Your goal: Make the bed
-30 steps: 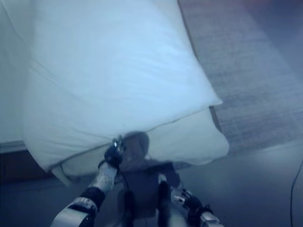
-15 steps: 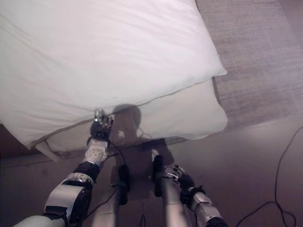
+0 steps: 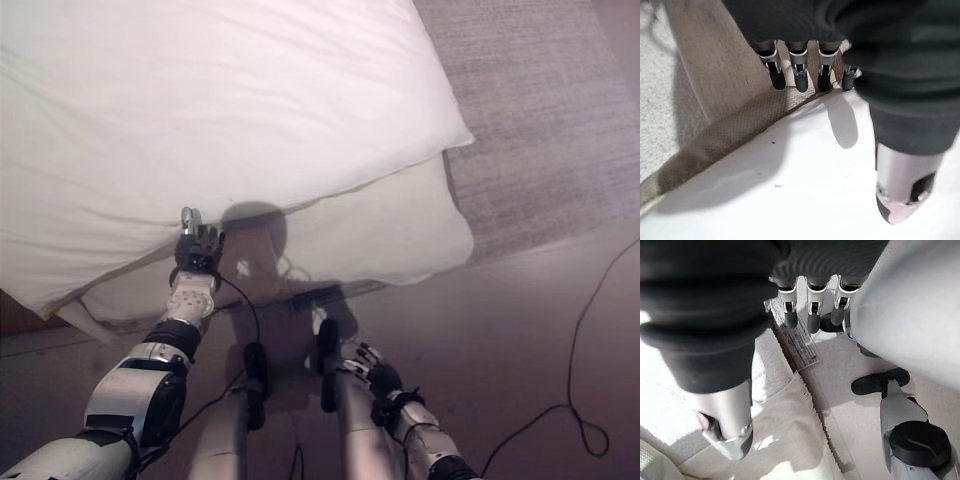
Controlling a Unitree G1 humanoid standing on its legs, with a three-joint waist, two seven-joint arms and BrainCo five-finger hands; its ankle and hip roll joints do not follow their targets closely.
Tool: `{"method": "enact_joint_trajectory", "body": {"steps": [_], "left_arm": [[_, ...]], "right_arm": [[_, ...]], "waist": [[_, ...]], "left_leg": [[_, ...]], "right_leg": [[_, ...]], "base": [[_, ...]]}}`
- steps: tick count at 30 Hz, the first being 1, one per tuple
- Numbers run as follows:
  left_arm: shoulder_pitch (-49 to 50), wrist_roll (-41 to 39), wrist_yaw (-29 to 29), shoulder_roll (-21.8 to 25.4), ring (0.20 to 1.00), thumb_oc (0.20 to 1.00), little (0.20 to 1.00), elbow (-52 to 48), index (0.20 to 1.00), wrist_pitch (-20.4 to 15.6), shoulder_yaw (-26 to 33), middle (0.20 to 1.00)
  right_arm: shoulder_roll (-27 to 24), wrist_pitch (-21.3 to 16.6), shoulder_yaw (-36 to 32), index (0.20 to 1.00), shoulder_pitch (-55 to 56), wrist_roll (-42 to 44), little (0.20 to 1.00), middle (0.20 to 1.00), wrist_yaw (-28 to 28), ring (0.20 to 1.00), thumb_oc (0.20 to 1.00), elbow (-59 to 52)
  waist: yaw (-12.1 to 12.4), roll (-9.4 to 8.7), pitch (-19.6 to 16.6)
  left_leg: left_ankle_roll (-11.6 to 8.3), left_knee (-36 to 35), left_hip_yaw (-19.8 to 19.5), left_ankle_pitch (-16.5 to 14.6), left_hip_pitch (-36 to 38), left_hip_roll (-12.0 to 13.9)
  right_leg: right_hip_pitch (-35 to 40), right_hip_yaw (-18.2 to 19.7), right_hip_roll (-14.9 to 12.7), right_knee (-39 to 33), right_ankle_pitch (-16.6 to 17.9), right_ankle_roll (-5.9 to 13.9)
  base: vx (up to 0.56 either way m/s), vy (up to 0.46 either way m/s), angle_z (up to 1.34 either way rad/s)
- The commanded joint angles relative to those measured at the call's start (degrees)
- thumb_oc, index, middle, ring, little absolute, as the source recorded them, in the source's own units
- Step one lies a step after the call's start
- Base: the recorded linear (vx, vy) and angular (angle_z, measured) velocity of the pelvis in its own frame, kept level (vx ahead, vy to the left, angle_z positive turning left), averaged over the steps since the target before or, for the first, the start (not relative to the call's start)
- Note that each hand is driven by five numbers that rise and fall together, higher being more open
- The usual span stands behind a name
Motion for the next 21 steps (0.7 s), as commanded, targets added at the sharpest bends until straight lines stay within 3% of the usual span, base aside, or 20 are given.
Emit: {"method": "enact_joint_trajectory", "body": {"steps": [1,14,15,17,18,21], "left_arm": [[-2.71,-0.49,1.17,-1.46,1.000,1.000,1.000,1.68,1.000,-2.28,0.53,1.000],[-12.03,-0.57,4.16,2.63,1.000,1.000,1.000,4.17,1.000,-3.42,-0.38,1.000],[-12.72,-0.47,4.56,2.81,0.680,0.680,0.680,4.21,0.680,-3.71,-0.38,0.680],[-13.89,0.23,4.95,3.09,0.332,0.332,0.332,3.26,0.332,-4.51,-0.71,0.332],[-13.88,0.24,4.97,3.08,0.200,0.200,0.200,3.24,0.200,-4.51,-0.71,0.200],[-14.57,0.67,4.49,2.06,0.200,0.200,0.200,-0.03,0.200,-5.86,-2.09,0.200]], "right_arm": [[-1.32,-1.69,1.06,1.000,2.71,1.46,1.000,1.000,-0.40,1.000,1.000,-3.45],[-2.13,-1.49,2.13,1.000,3.55,1.97,1.000,1.000,-0.10,1.000,1.000,-4.47],[-2.17,-1.54,1.94,1.000,3.64,2.05,1.000,1.000,-0.09,1.000,1.000,-4.60],[-2.23,-1.68,1.63,1.000,4.08,2.40,1.000,1.000,-0.17,1.000,1.000,-4.99],[-2.23,-1.68,1.62,1.000,4.09,2.40,1.000,1.000,-0.17,1.000,1.000,-4.99],[-2.29,-1.93,1.30,1.000,5.17,2.74,1.000,1.000,0.08,1.000,1.000,-5.55]], "waist": [[0.47,1.81,-2.97],[-0.56,1.70,-3.59],[-0.60,1.71,-3.68],[-0.73,1.68,-3.79],[-0.72,1.68,-3.78],[-0.82,1.70,-4.06]], "left_leg": [[-2.21,-3.99,0.44,3.74,-2.16,0.18],[-2.29,-3.96,1.05,3.57,-2.73,0.62],[-2.28,-4.11,1.13,3.56,-2.72,0.62],[-2.37,-4.04,1.24,3.68,-2.95,0.63],[-2.38,-4.03,1.24,3.67,-2.94,0.64],[-2.27,-4.53,1.32,3.75,-2.65,0.75]], "right_leg": [[0.89,0.38,-2.82,-0.21,-2.48,8.21],[-0.02,0.95,-2.48,-0.15,-2.10,8.37],[-0.01,1.01,-2.52,-0.35,-2.04,8.45],[-0.06,0.89,-2.58,-0.65,-1.82,8.50],[-0.05,0.89,-2.58,-0.65,-1.82,8.50],[0.07,1.04,-2.54,-1.27,-1.58,8.56]], "base": [[0.02,-0.003,-0.04],[0.00,0.000,-0.01],[-0.01,0.015,-0.03],[0.00,0.000,0.00],[0.02,0.006,-0.04],[0.01,-0.001,-0.02]]}}
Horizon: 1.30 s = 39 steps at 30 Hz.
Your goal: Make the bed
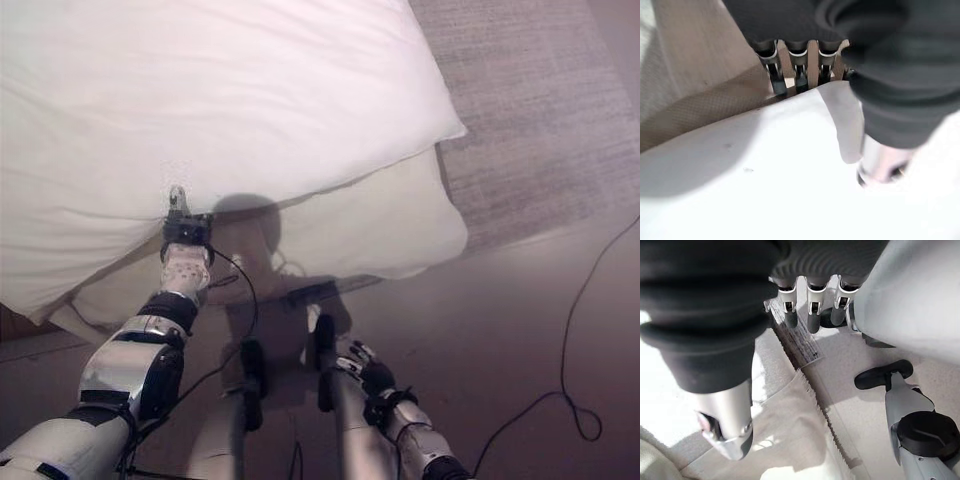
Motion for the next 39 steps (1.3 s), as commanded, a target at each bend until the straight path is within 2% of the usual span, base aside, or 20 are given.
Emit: {"method": "enact_joint_trajectory", "body": {"steps": [1,12,18,19,20,23,24,26,28,30,32,37,39], "left_arm": [[-6.10,2.32,-2.94,-0.96,0.200,0.200,0.200,-4.20,0.200,-2.69,-2.56,0.200],[-1.58,0.37,-5.24,-5.97,0.200,0.200,0.200,-20.19,0.200,-7.44,-5.60,0.200],[4.38,-0.56,-8.02,-12.39,0.200,0.200,0.200,-36.18,0.200,-11.84,-8.47,0.200],[4.41,-0.53,-7.98,-12.40,0.200,0.200,0.200,-36.22,0.200,-11.85,-8.49,0.200],[6.23,-1.12,-9.21,-13.86,0.200,0.200,0.200,-41.02,0.200,-12.13,-9.35,0.200],[8.03,-0.79,-9.26,-15.00,0.200,0.200,0.200,-44.32,0.200,-12.49,-10.74,0.200],[9.08,-0.78,-9.88,-15.97,0.200,0.200,0.200,-47.88,0.200,-12.78,-12.25,0.200],[9.33,-0.55,-9.43,-16.24,0.200,0.200,0.200,-48.70,0.200,-13.15,-12.46,0.200],[11.17,-0.76,-9.89,-15.99,0.200,0.200,0.200,-51.22,0.200,-13.15,-13.20,0.200],[11.67,-0.74,-9.66,-15.89,0.200,0.200,0.200,-52.54,0.200,-13.52,-13.63,0.200],[13.64,-0.32,-9.51,-15.07,0.200,0.200,0.200,-55.74,0.200,-13.54,-14.43,0.200],[16.28,0.39,-8.55,-14.13,0.200,0.200,0.200,-57.95,0.200,-13.57,-14.89,0.200],[17.37,1.33,-7.49,-13.23,0.200,0.200,0.200,-59.74,0.200,-13.91,-14.70,0.200]], "right_arm": [[-2.22,-1.92,0.28,1.000,4.88,1.92,1.000,1.000,0.53,1.000,1.000,-3.16],[-0.56,-3.27,-0.48,1.000,4.42,6.48,1.000,1.000,0.78,1.000,1.000,-5.92],[4.65,-4.40,-0.54,1.000,-1.99,22.45,1.000,1.000,4.60,1.000,1.000,-8.82],[4.66,-4.40,-0.54,1.000,-1.99,22.46,1.000,1.000,4.61,1.000,1.000,-8.81],[6.68,-4.14,-0.39,1.000,-4.82,27.50,1.000,1.000,5.50,1.000,1.000,-9.36],[8.19,-4.03,-0.04,1.000,-8.12,30.16,1.000,1.000,5.59,1.000,1.000,-8.84],[9.50,-3.57,0.55,1.000,-12.21,33.88,1.000,1.000,5.49,1.000,1.000,-9.19],[9.80,-3.73,0.26,1.000,-13.93,35.17,1.000,1.000,5.45,1.000,1.000,-9.20],[10.47,-3.68,-0.22,1.000,-19.22,39.81,1.000,1.000,5.28,1.000,1.000,-9.72],[10.72,-3.94,0.16,1.000,-20.78,40.50,1.000,1.000,4.49,1.000,1.000,-9.82],[10.90,-3.24,1.02,1.000,-23.70,42.66,1.000,1.000,3.62,1.000,1.000,-10.96],[12.45,-2.33,2.19,1.000,-25.07,44.59,1.000,1.000,2.84,1.000,1.000,-11.65],[13.81,-3.64,2.12,1.000,-26.34,46.77,1.000,1.000,1.73,1.000,1.000,-13.08]], "waist": [[0.31,1.98,-4.19],[1.58,2.83,-3.75],[3.89,3.64,-2.74],[3.90,3.63,-2.72],[4.94,3.87,-2.31],[5.76,4.10,-2.09],[6.92,4.41,-1.94],[7.35,4.44,-1.80],[8.93,4.56,-1.20],[9.40,4.57,-0.94],[10.90,4.83,-0.07],[12.70,4.82,0.39],[13.84,5.06,0.71]], "left_leg": [[-2.70,-2.78,-0.51,3.40,-2.91,0.69],[-2.45,-3.50,-1.25,3.73,-1.68,0.12],[-1.99,-5.92,-2.08,4.75,0.07,-0.75],[-1.99,-5.95,-2.08,4.76,0.11,-0.75],[-1.89,-6.06,-2.63,4.94,0.45,-1.15],[-1.66,-6.39,-3.11,4.99,1.01,-1.46],[-1.64,-6.66,-3.47,5.11,1.23,-1.82],[-1.62,-6.89,-3.71,5.17,1.53,-1.94],[-1.40,-6.84,-4.21,5.20,1.78,-2.41],[-1.25,-6.84,-4.36,5.21,1.92,-2.53],[-1.27,-6.83,-4.89,5.46,1.95,-3.15],[-0.87,-7.03,-5.56,5.64,2.27,-3.60],[-0.54,-6.48,-5.95,5.48,2.14,-3.88]], "right_leg": [[0.19,0.15,-2.55,1.01,-2.74,8.19],[1.77,-0.34,-2.49,0.45,-2.84,7.97],[3.61,-1.07,-2.69,-1.19,-2.26,8.01],[3.65,-1.07,-2.69,-1.20,-2.25,8.01],[4.12,-1.16,-2.73,-1.02,-2.30,7.88],[4.82,-1.43,-2.78,-1.04,-2.36,7.79],[5.01,-1.80,-2.98,-0.81,-2.38,7.77],[5.28,-1.90,-3.14,-0.81,-2.38,7.80],[5.65,-2.37,-3.43,-0.49,-2.44,7.72],[5.83,-2.45,-3.45,-0.43,-2.50,7.70],[5.98,-2.93,-3.90,0.15,-2.31,7.75],[6.58,-4.05,-4.44,0.48,-2.63,7.72],[6.66,-4.48,-4.71,1.08,-2.92,7.65]], "base": [[0.00,0.000,0.00],[0.00,0.000,0.00],[0.00,0.001,0.03],[-0.01,0.001,0.08],[-0.01,-0.003,0.06],[-0.01,-0.007,0.07],[-0.01,-0.014,0.14],[-0.01,-0.003,0.15],[-0.02,0.008,0.10],[-0.01,0.005,0.09],[-0.02,0.014,0.19],[0.00,0.007,0.17],[-0.01,0.013,0.09]]}}
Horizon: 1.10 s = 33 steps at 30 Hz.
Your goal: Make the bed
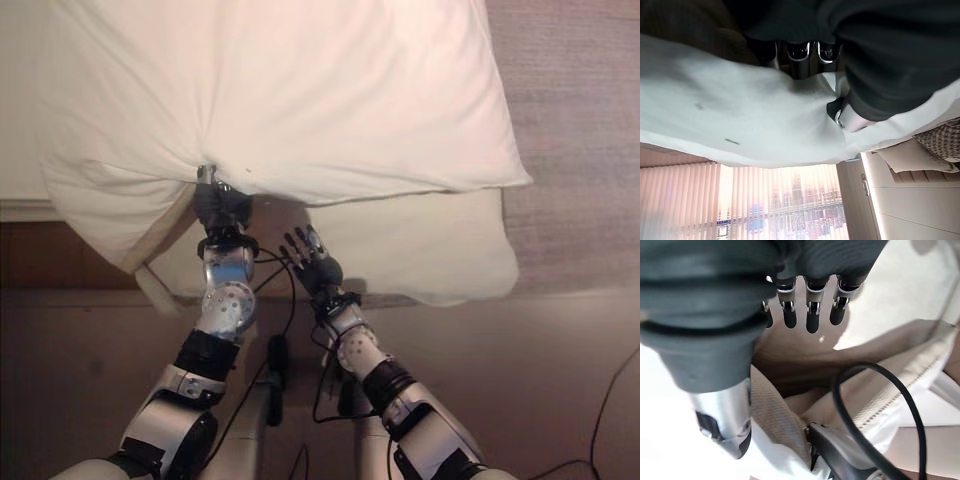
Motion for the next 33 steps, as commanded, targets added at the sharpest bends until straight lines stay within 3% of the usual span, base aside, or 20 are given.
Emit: {"method": "enact_joint_trajectory", "body": {"steps": [1,10,21,23,33], "left_arm": [[1.61,6.19,-3.80,-0.02,0.200,0.200,0.200,-13.61,0.200,-2.19,-2.01,0.200],[5.67,13.95,3.38,3.01,0.200,0.200,0.200,-19.19,0.200,-4.91,2.97,0.200],[11.60,24.88,17.08,7.34,0.200,0.200,0.200,-21.93,0.200,-7.72,13.64,0.200],[11.36,28.28,21.74,8.31,0.200,0.200,0.200,-21.11,0.200,-7.65,16.16,0.200],[12.04,32.63,28.75,10.25,0.200,0.200,0.200,-19.95,0.200,-7.18,20.01,0.200]], "right_arm": [[3.19,-1.01,-0.98,1.000,-0.39,3.93,1.000,1.000,-0.71,1.000,1.000,-6.39],[2.37,-7.10,-6.25,1.000,-2.22,6.07,1.000,1.000,-2.23,1.000,1.000,-14.85],[-2.91,-15.00,-16.50,1.000,0.60,4.63,1.000,1.000,-7.09,1.000,1.000,-24.27],[-3.71,-17.54,-19.90,1.000,0.66,4.90,1.000,1.000,-9.28,1.000,1.000,-23.94],[-5.62,-19.39,-24.44,1.000,2.07,2.43,1.000,1.000,-13.81,1.000,1.000,-21.44]], "waist": [[3.12,2.76,-1.72],[5.27,3.64,-1.45],[6.48,4.45,-2.28],[6.45,4.55,-2.49],[5.91,4.58,-3.26]], "left_leg": [[-0.67,-3.82,-0.72,3.47,-2.31,-1.36],[-0.28,-3.66,-1.42,3.44,-2.32,-2.11],[0.38,-3.17,-1.75,2.68,-2.95,-2.60],[0.57,-3.22,-1.85,2.51,-2.94,-2.75],[0.78,-2.68,-1.42,2.62,-3.96,-2.77]], "right_leg": [[0.91,-0.32,-2.33,0.66,-1.77,7.49],[1.16,-1.20,-2.99,0.90,-2.20,7.64],[1.05,-1.66,-3.67,0.83,-2.65,8.13],[0.89,-1.47,-3.68,1.07,-2.81,8.22],[-0.09,-1.45,-3.99,1.23,-2.40,8.15]], "base": [[0.00,0.002,0.05],[0.00,0.022,0.04],[0.02,0.024,0.03],[0.02,0.036,0.03],[0.00,0.028,0.03]]}}
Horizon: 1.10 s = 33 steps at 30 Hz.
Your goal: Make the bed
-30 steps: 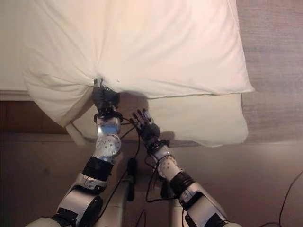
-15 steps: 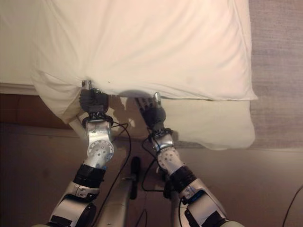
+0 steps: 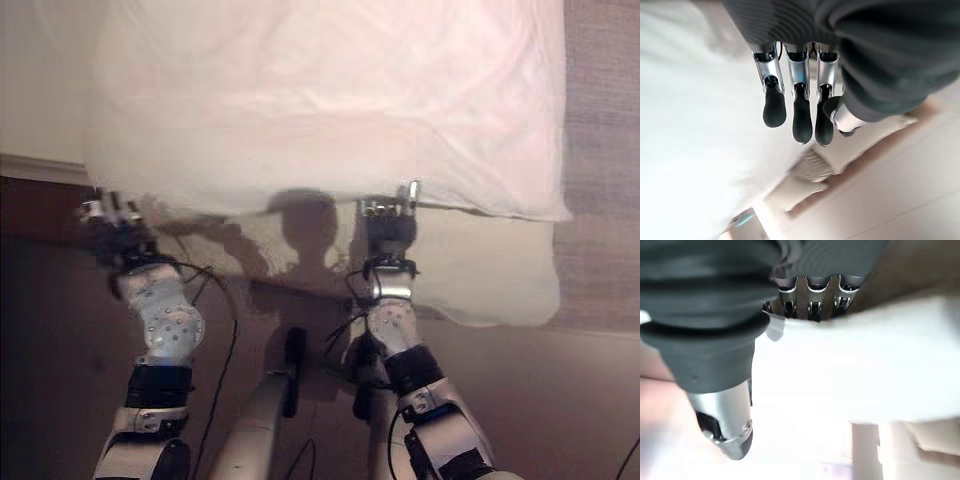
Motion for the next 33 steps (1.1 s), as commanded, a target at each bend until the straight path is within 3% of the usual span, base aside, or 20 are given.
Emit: {"method": "enact_joint_trajectory", "body": {"steps": [1,14,24,26,27,28,29,30,32,33], "left_arm": [[0.45,6.11,1.68,2.78,0.200,0.200,0.200,-5.84,0.200,-1.96,1.59,0.200],[-1.19,5.62,2.13,4.56,0.200,0.200,0.200,-5.48,0.200,-0.87,-0.73,0.200],[0.13,2.50,-1.39,3.74,0.200,0.200,0.200,-5.87,0.200,-0.13,-2.06,0.200],[0.27,1.91,-2.29,3.48,0.363,0.363,0.363,-5.58,0.363,-0.15,-2.34,0.363],[0.31,1.60,-2.70,3.39,0.451,0.451,0.451,-5.46,0.451,0.04,-2.49,0.451],[0.42,1.33,-3.40,2.97,0.686,0.686,0.686,-5.38,0.686,0.04,-2.99,0.686],[0.44,1.25,-3.50,2.94,0.686,0.686,0.686,-5.35,0.686,0.03,-3.01,0.686],[0.75,0.86,-4.62,2.48,1.000,1.000,1.000,-5.41,1.000,0.12,-3.27,1.000],[1.53,-0.17,-5.85,1.73,1.000,1.000,1.000,-4.99,1.000,0.41,-3.51,1.000],[1.61,-0.32,-6.03,1.71,1.000,1.000,1.000,-4.93,1.000,0.41,-3.53,1.000]], "right_arm": [[-1.62,-2.56,-3.43,1.000,1.57,-2.94,1.000,1.000,-0.36,1.000,1.000,-3.45],[-5.56,2.23,-3.70,1.000,-5.46,-4.74,1.000,1.000,-11.82,1.000,1.000,12.01],[-5.92,2.42,-3.18,1.000,-6.74,-5.37,1.000,1.000,-11.08,1.000,1.000,10.83],[-6.07,1.85,-3.49,1.000,-6.77,-5.20,1.000,1.000,-10.29,1.000,1.000,10.13],[-6.45,1.68,-3.62,0.909,-6.80,-5.36,0.909,0.909,-9.85,0.909,0.909,9.84],[-6.82,1.40,-3.79,0.636,-6.76,-5.30,0.636,0.636,-8.93,0.636,0.636,9.40],[-6.85,1.39,-3.80,0.636,-6.71,-5.28,0.636,0.636,-8.86,0.636,0.636,9.40],[-7.11,1.66,-4.14,0.313,-6.38,-4.83,0.313,0.313,-6.72,0.313,0.313,8.30],[-7.32,1.77,-4.52,0.200,-5.60,-4.70,0.200,0.200,-4.83,0.200,0.200,7.37],[-7.32,1.76,-4.53,0.200,-5.45,-4.68,0.200,0.200,-4.73,0.200,0.200,7.32]], "waist": [[0.24,2.22,-4.62],[0.87,1.50,-4.26],[0.83,1.29,-3.76],[0.75,1.45,-3.79],[0.69,1.56,-3.83],[0.62,1.74,-3.97],[0.64,1.78,-3.98],[0.50,1.84,-3.89],[0.37,1.90,-3.98],[0.40,1.92,-4.04]], "left_leg": [[1.42,-3.31,0.82,2.57,-3.39,-2.42],[1.28,-3.65,1.08,2.56,-2.97,-2.50],[1.26,-4.06,1.40,2.62,-2.24,-2.48],[1.30,-4.14,1.30,2.69,-2.20,-2.58],[1.33,-4.24,1.22,2.73,-2.23,-2.57],[1.40,-4.35,1.26,2.67,-2.13,-2.57],[1.41,-4.37,1.26,2.66,-2.12,-2.57],[1.47,-4.06,1.21,2.61,-2.15,-2.68],[1.55,-4.22,1.15,2.63,-2.06,-2.74],[1.56,-4.31,1.14,2.68,-2.00,-2.75]], "right_leg": [[0.05,0.16,-3.36,-0.85,-0.22,8.42],[0.21,0.08,-3.39,-0.91,0.01,8.27],[0.47,0.17,-3.29,-0.93,0.01,8.31],[0.52,0.20,-3.31,-0.95,0.09,8.36],[0.43,0.24,-3.39,-0.98,0.11,8.44],[0.37,0.08,-3.47,-0.91,0.05,8.53],[0.37,0.08,-3.48,-0.89,0.04,8.53],[0.32,0.14,-3.45,-0.68,0.04,8.48],[0.42,0.15,-3.45,-0.79,0.09,8.54],[0.47,0.14,-3.45,-0.86,0.12,8.55]], "base": [[0.00,0.000,0.00],[0.00,0.003,0.00],[0.00,0.000,0.00],[0.00,0.000,0.00],[0.00,0.000,0.00],[0.00,0.000,0.00],[0.00,0.000,0.00],[0.00,0.000,0.00],[0.00,0.000,0.00],[0.00,0.000,0.00]]}}
